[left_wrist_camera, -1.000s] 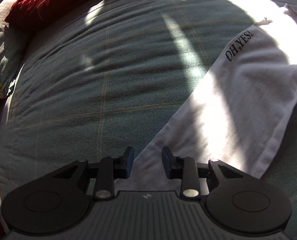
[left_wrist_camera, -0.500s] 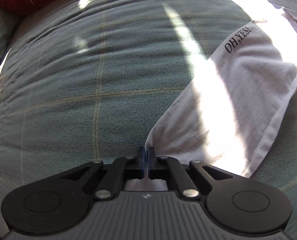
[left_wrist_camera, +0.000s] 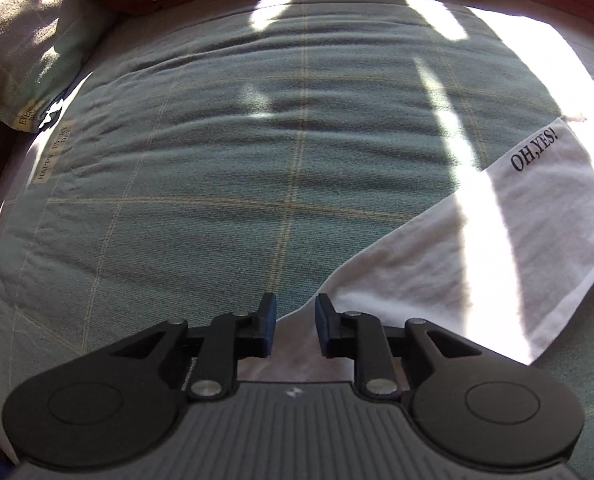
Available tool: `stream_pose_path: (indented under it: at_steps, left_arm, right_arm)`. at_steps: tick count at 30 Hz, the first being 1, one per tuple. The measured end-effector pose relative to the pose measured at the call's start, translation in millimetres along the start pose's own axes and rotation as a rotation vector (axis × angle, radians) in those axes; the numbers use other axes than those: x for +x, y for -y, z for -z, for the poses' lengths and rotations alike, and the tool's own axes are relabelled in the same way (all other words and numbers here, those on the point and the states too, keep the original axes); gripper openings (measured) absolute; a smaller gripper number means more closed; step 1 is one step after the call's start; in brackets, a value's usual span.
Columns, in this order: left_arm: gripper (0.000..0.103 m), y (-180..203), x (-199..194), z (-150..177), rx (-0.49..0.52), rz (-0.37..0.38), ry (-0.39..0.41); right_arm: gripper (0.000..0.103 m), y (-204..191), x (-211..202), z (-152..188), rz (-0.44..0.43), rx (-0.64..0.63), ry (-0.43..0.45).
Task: Fold clothes
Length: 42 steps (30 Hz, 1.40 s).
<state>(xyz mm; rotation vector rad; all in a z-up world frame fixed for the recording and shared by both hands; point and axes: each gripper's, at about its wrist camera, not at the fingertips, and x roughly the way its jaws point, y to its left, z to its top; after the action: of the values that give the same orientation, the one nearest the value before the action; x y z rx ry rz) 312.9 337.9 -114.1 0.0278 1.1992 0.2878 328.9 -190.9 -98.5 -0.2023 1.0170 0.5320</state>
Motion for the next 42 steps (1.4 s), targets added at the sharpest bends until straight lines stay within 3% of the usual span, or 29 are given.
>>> stream_pose_path:
  at_steps: [5, 9, 11, 14, 15, 18, 21, 23, 25, 26, 28, 29, 32, 34, 37, 42]
  left_arm:
    - [0.038, -29, -4, 28, -0.166, -0.053, -0.023]
    - [0.049, -41, 1, 53, -0.296, -0.097, -0.064]
    - [0.05, -42, 5, 63, -0.356, -0.089, -0.067]
    - [0.038, -37, 9, 64, -0.419, -0.08, -0.07]
    - [0.024, -34, 9, 63, -0.424, -0.072, -0.07]
    - [0.0, -27, 3, 53, -0.362, -0.102, -0.054]
    - [0.001, -41, -1, 44, -0.344, -0.183, -0.055]
    - [0.009, -50, -4, 40, -0.345, -0.231, -0.06]
    - [0.007, -56, -10, 36, -0.36, -0.259, -0.063]
    - [0.007, -53, -15, 33, -0.358, -0.232, -0.045]
    - [0.017, -35, -25, 24, -0.345, -0.114, 0.003]
    - [0.025, -22, -26, 18, -0.346, -0.031, 0.01]
    - [0.036, 28, -17, 4, -0.305, 0.206, 0.022]
    - [0.037, 58, -3, 2, -0.283, 0.279, 0.0]
    - [0.036, 72, 9, 10, -0.247, 0.249, -0.014]
    - [0.036, 31, 5, 36, -0.269, 0.106, -0.037]
  right_arm:
    - [0.103, 0, 2, 1, 0.004, 0.004, -0.006]
    - [0.103, -1, 2, 1, -0.004, 0.009, -0.003]
    - [0.103, -3, 2, 0, -0.008, -0.004, 0.001]
    - [0.103, -6, 2, -1, -0.006, -0.026, 0.002]
    - [0.103, -6, 3, -1, -0.006, -0.028, 0.001]
    - [0.103, -7, 2, -2, -0.005, -0.032, 0.004]
    - [0.103, -7, 0, -3, -0.006, -0.035, 0.007]
    - [0.103, -8, -1, -3, -0.007, -0.041, 0.013]
    - [0.103, -7, -2, -4, -0.008, -0.04, 0.016]
    - [0.103, -7, -1, -4, -0.008, -0.034, 0.015]
    - [0.103, -7, 1, -3, -0.009, -0.024, 0.014]
    - [0.103, -7, 2, -3, -0.013, -0.015, 0.011]
    - [0.103, -10, 7, -5, -0.033, 0.008, 0.0]
    - [0.103, -15, 8, -8, -0.041, 0.003, 0.005]
    - [0.103, -22, 5, -13, -0.045, -0.046, 0.023]
    - [0.103, -20, 3, -13, -0.025, -0.111, 0.037]
